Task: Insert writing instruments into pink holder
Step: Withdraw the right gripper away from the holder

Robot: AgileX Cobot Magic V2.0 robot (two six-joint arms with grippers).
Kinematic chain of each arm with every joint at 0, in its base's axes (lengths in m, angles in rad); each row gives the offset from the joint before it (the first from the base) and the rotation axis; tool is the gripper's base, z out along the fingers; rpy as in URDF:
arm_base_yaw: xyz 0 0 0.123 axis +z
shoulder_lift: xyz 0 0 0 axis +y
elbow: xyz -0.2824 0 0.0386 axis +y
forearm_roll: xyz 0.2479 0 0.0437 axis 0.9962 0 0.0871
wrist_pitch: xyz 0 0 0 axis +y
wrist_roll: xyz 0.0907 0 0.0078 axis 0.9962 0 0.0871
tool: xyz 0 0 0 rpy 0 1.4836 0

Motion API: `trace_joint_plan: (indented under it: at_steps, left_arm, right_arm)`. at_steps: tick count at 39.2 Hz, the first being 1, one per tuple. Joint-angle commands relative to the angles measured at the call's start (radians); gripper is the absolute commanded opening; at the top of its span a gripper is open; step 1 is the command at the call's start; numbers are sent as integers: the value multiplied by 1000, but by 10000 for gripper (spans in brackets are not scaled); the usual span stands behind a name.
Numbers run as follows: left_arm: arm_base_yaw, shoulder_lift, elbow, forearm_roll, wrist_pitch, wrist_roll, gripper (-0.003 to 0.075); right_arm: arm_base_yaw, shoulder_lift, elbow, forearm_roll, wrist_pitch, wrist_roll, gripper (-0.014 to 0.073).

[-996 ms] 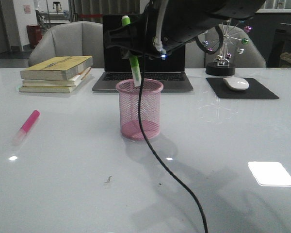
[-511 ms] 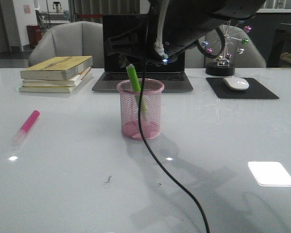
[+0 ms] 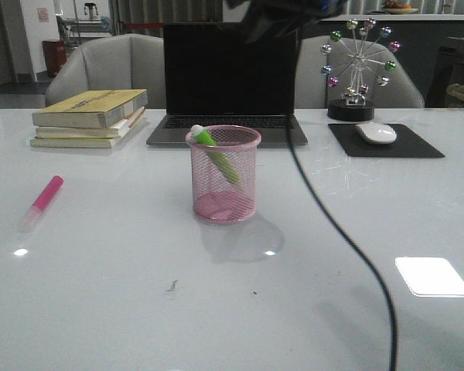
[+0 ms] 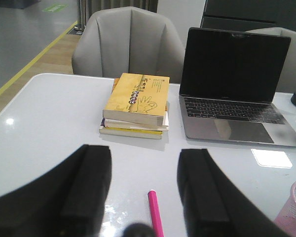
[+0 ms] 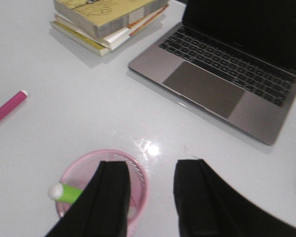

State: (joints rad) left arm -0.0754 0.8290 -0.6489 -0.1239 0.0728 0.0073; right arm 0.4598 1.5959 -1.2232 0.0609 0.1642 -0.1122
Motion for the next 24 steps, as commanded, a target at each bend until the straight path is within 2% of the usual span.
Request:
trace_joint_plan:
  at_steps: [1, 10, 19, 24]
  left_arm:
    - [-4, -4, -39, -7, -88, -7, 382]
    - [-4, -4, -39, 32, -88, -7, 382]
    - [-4, -4, -39, 57, -88, -7, 382]
    - [-4, -4, -39, 57, -86, -7, 382]
  right_arm:
    - [-62, -126, -25, -13, 17, -11, 351]
    - [-253, -332, 25, -13, 168, -11, 351]
    - [-501, -586, 232, -13, 352, -11, 351]
    - [-587, -721, 344, -15, 409, -11, 351]
